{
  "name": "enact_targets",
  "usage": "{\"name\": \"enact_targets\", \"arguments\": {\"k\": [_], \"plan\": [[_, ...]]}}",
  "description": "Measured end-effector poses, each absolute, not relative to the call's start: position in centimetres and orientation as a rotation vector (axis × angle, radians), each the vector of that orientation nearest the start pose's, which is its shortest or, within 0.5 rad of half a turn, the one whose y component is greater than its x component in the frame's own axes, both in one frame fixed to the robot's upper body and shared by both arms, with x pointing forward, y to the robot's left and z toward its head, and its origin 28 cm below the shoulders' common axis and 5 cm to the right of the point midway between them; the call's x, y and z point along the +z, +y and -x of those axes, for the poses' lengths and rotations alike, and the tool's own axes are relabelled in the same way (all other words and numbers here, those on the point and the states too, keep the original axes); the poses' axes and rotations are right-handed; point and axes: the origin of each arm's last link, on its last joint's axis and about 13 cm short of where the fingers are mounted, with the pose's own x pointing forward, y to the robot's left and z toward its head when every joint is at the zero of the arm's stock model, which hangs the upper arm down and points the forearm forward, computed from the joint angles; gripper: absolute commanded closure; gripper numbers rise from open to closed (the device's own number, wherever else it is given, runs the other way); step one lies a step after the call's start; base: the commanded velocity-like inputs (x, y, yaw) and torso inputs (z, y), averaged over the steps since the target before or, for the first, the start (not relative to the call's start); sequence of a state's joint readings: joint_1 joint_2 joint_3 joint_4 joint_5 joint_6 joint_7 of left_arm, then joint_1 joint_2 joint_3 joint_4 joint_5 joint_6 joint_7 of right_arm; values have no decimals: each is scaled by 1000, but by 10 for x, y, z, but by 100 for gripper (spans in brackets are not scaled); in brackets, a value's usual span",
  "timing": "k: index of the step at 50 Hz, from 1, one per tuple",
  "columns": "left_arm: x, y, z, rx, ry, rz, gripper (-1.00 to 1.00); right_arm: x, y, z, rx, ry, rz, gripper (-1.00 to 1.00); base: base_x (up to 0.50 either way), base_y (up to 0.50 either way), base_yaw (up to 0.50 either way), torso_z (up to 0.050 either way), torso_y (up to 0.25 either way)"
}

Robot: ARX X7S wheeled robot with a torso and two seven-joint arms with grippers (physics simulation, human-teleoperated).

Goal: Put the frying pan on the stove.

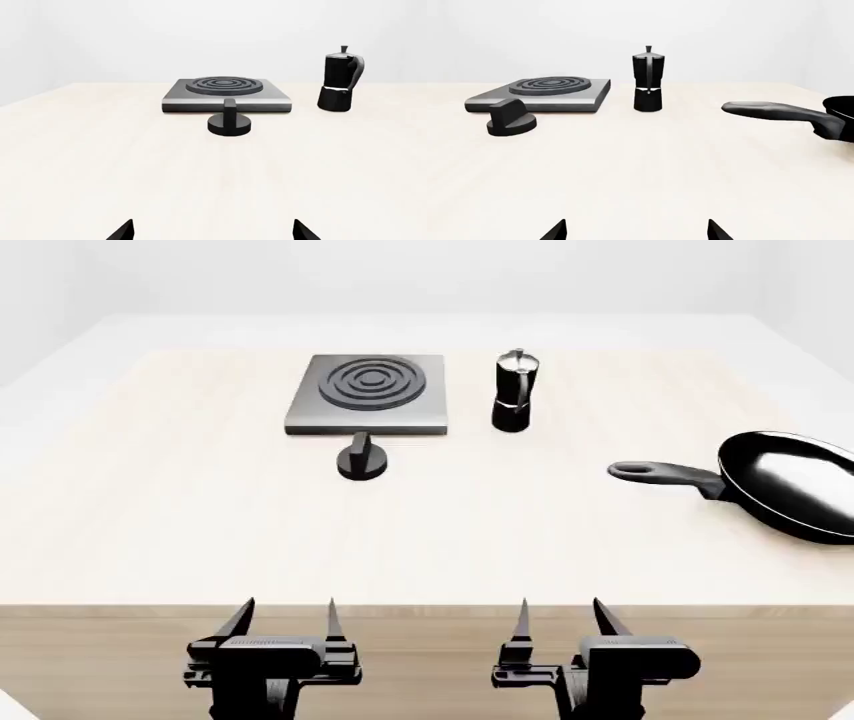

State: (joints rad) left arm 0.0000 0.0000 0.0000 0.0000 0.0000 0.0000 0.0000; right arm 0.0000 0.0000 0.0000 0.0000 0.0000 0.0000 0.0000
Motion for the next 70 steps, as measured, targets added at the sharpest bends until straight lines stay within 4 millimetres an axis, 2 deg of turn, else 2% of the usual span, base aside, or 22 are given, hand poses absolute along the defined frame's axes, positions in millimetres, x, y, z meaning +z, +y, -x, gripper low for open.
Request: {"name": "enact_targets", "arguments": {"k": [10, 25, 47, 70], "plan": [[22, 206, -206, 9, -42, -21, -100, 21, -96, -206, 18, -14, -30, -100, 0, 0, 0, 0, 0], [40, 208, -193, 6, -106, -32, -100, 45, -93, -188, 45, -90, -32, -100, 109, 0, 0, 0, 0], [54, 211, -181, -5, -147, -23, -100, 65, -93, -180, 60, -158, -27, -100, 397, 0, 0, 0, 0], [55, 212, -180, -6, -148, -20, -100, 71, -91, -178, 67, -184, -33, -100, 426, 0, 0, 0, 0]]}}
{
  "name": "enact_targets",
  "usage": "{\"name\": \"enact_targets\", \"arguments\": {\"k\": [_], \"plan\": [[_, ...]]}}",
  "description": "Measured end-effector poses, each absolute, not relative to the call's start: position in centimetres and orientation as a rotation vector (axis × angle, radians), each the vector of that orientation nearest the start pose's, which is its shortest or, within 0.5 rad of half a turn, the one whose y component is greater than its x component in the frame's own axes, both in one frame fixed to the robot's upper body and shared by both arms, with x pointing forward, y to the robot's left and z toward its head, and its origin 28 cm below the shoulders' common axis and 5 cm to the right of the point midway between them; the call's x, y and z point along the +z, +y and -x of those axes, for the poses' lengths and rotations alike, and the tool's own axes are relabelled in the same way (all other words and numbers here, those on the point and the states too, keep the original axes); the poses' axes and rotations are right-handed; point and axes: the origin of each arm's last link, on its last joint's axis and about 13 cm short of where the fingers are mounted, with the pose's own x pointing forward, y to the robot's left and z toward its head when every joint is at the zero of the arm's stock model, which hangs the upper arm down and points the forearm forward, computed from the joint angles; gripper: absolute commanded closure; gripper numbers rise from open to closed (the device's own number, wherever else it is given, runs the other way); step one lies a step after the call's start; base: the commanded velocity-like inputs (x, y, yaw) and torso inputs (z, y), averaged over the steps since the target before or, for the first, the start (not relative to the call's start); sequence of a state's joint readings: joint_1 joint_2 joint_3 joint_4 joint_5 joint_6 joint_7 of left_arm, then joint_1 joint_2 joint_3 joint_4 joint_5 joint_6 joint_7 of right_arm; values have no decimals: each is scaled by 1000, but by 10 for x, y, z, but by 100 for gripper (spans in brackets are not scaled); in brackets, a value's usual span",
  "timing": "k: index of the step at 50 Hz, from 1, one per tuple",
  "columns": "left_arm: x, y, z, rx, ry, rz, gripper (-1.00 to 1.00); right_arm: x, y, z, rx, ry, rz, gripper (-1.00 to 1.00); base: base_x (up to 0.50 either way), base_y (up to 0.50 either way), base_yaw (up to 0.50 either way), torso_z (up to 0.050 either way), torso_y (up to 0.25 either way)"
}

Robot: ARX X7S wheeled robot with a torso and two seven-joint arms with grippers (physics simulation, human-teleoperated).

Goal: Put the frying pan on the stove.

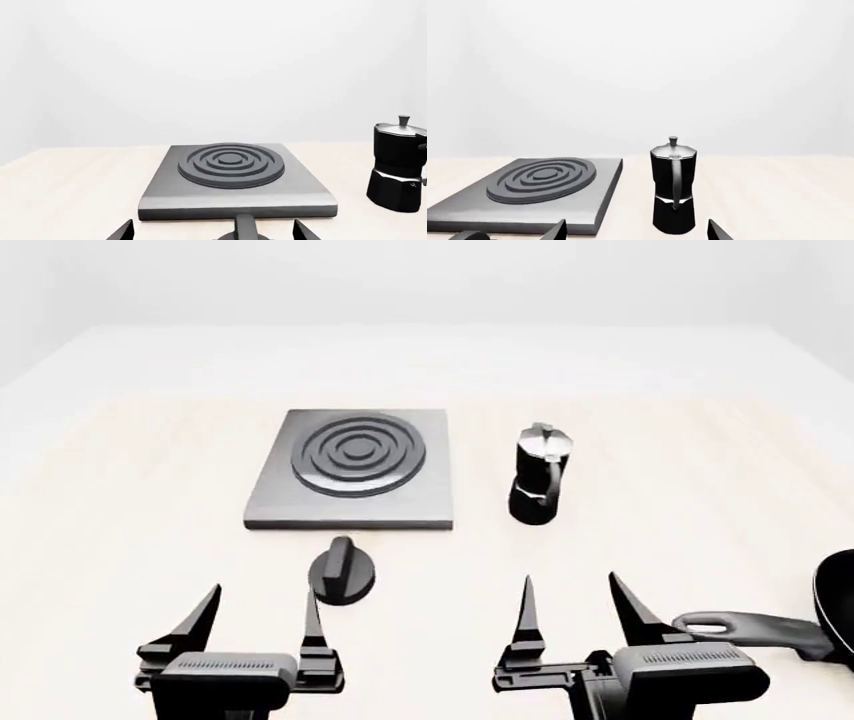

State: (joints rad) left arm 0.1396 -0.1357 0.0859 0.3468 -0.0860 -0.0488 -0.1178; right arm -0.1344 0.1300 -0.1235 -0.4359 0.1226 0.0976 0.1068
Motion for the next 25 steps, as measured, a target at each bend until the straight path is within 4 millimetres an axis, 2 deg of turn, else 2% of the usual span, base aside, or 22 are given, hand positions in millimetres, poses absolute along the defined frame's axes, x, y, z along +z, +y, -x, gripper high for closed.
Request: {"name": "enact_targets", "arguments": {"k": [18, 25], "plan": [[55, 212, -179, -10, -150, -22, -100, 71, -92, -179, 63, -186, -38, -100, 416, 0, 0, 0, 0], [55, 211, -179, -11, -151, -22, -100, 74, -92, -180, 49, -182, -58, -100, 92, 0, 0, 0, 0]]}}
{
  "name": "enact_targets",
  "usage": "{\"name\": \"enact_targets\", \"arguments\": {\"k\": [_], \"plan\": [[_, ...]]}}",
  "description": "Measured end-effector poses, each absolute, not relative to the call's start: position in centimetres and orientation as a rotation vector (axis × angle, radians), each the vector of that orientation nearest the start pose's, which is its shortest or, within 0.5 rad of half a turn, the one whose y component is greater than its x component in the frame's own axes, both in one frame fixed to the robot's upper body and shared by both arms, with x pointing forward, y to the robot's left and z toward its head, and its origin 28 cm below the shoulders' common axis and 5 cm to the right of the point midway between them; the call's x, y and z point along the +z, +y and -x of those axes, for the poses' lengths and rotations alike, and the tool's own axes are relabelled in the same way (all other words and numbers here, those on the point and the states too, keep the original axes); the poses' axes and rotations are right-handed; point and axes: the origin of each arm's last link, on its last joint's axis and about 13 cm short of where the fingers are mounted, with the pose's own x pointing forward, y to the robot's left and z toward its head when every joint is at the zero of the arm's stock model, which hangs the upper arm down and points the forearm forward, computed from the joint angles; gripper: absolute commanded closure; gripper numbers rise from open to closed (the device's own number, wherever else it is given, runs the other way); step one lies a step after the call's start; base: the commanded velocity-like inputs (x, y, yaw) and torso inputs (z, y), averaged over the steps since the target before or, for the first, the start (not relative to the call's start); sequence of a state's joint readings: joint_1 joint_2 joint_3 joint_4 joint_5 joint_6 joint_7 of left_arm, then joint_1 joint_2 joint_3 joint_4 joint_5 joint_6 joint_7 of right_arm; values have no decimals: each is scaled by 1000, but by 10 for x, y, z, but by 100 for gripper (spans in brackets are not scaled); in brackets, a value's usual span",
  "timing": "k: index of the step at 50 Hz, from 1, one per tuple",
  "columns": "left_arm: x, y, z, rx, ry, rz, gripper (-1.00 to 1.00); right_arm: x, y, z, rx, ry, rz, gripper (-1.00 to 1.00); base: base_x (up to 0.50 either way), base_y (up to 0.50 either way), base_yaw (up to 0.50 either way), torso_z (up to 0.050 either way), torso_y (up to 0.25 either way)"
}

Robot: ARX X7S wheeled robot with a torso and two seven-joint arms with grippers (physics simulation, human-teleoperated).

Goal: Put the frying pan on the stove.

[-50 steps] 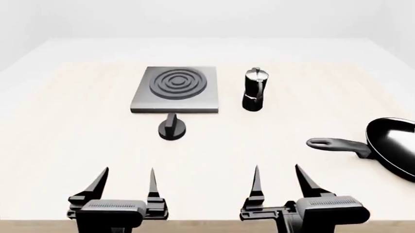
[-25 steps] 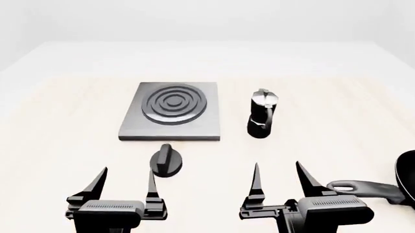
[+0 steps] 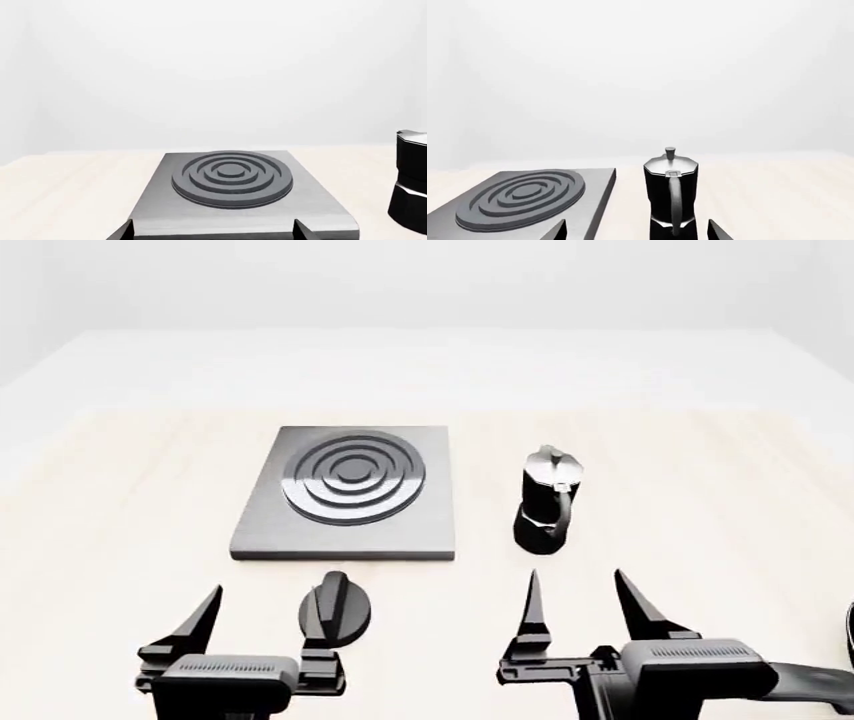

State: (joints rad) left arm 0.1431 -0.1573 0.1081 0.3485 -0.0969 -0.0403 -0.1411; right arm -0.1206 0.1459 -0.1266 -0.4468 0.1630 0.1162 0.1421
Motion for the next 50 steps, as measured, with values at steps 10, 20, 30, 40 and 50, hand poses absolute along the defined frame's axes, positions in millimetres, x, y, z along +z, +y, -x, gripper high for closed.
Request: {"name": "enact_targets", "arguments": {"k": [10, 20, 30, 40, 50], "plan": [[55, 211, -179, -11, -150, -23, -100, 90, -94, -184, -59, -198, -84, -100, 0, 0, 0, 0, 0], [54, 211, -179, -10, -150, -23, -100, 96, -96, -189, -246, -201, -101, -100, 0, 0, 0, 0, 0], [54, 211, -179, -9, -150, -23, -100, 97, -96, -193, -425, -252, -112, -100, 0, 0, 0, 0, 0], [54, 211, -179, -9, -150, -21, -100, 97, -97, -195, -567, -282, -124, -100, 0, 0, 0, 0, 0], [55, 212, -179, -8, -151, -19, -100, 96, -97, -197, -682, -294, -130, -100, 0, 0, 0, 0, 0]]}}
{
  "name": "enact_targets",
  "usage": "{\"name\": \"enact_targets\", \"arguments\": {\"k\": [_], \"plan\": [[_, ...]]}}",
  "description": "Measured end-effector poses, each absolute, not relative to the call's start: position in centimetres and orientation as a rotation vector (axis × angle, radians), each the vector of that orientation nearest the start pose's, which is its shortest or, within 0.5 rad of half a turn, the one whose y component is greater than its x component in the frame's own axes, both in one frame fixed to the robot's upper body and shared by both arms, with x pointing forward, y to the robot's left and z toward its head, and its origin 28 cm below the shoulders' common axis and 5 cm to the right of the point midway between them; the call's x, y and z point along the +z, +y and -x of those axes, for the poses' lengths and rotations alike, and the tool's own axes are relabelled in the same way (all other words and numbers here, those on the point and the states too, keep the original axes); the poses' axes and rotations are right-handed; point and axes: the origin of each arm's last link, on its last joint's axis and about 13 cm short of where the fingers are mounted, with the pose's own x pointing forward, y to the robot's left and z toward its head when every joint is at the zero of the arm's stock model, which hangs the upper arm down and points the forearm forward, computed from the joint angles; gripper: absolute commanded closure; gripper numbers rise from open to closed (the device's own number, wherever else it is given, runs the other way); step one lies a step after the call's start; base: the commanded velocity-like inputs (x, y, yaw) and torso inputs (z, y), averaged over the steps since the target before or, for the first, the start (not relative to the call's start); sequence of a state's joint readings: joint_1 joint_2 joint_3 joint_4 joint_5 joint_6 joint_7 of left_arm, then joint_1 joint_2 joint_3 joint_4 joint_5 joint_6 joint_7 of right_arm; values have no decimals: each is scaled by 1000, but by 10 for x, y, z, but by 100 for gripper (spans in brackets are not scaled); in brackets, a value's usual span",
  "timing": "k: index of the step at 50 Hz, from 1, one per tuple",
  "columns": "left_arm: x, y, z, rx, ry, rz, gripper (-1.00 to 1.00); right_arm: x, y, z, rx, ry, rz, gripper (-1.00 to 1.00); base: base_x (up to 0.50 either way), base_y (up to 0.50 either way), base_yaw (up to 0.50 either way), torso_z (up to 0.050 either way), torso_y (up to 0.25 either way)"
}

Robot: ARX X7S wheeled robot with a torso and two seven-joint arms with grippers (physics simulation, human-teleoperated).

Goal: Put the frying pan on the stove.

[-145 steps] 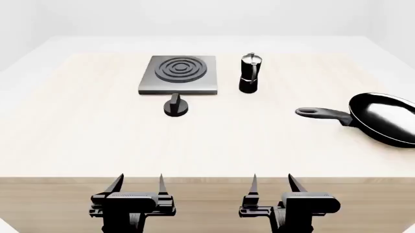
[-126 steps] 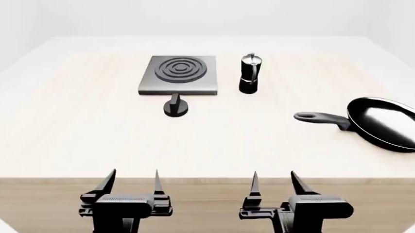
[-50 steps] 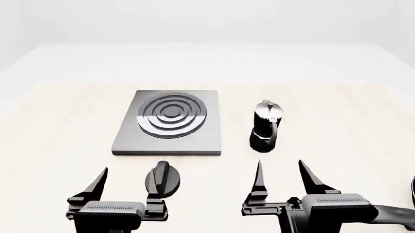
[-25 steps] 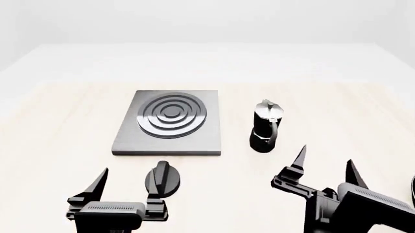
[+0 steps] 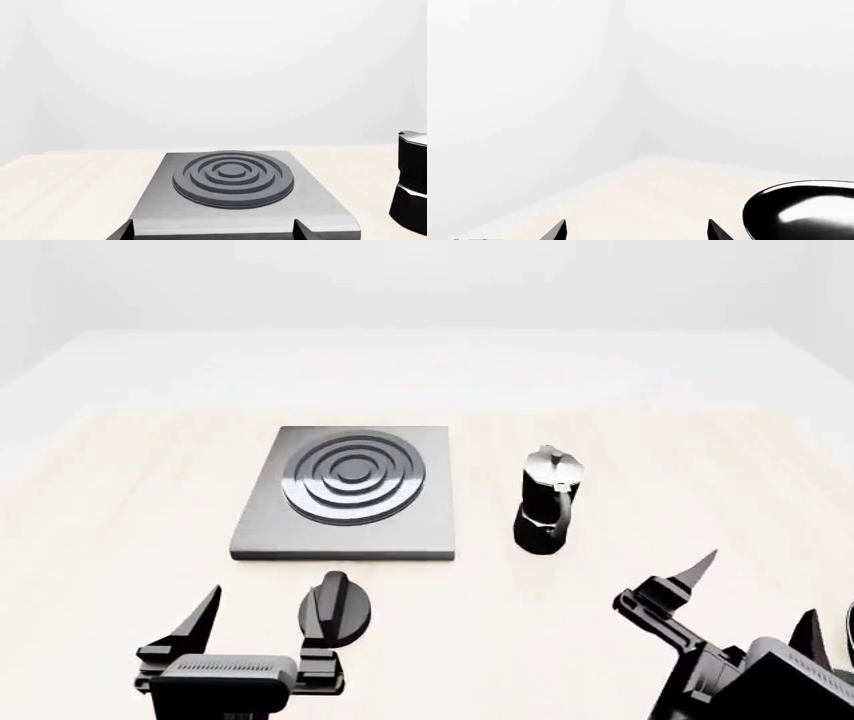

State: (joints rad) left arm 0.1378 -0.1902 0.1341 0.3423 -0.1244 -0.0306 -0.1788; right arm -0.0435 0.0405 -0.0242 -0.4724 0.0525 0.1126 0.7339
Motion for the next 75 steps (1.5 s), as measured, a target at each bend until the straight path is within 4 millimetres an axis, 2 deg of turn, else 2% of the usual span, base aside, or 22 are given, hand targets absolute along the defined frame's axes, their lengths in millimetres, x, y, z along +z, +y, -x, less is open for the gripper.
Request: {"name": "enact_targets", "arguments": {"k": [34, 48, 75], "plan": [[53, 212, -181, -5, -151, -18, -100, 90, -102, -207, -979, -317, -88, -100, 0, 0, 0, 0, 0], [53, 213, -182, 6, -157, -15, -100, 86, -103, -223, -1108, -288, -116, -100, 0, 0, 0, 0, 0], [53, 214, -183, 12, -163, -15, -100, 81, -110, -246, -1200, -229, -147, -100, 0, 0, 0, 0, 0]]}}
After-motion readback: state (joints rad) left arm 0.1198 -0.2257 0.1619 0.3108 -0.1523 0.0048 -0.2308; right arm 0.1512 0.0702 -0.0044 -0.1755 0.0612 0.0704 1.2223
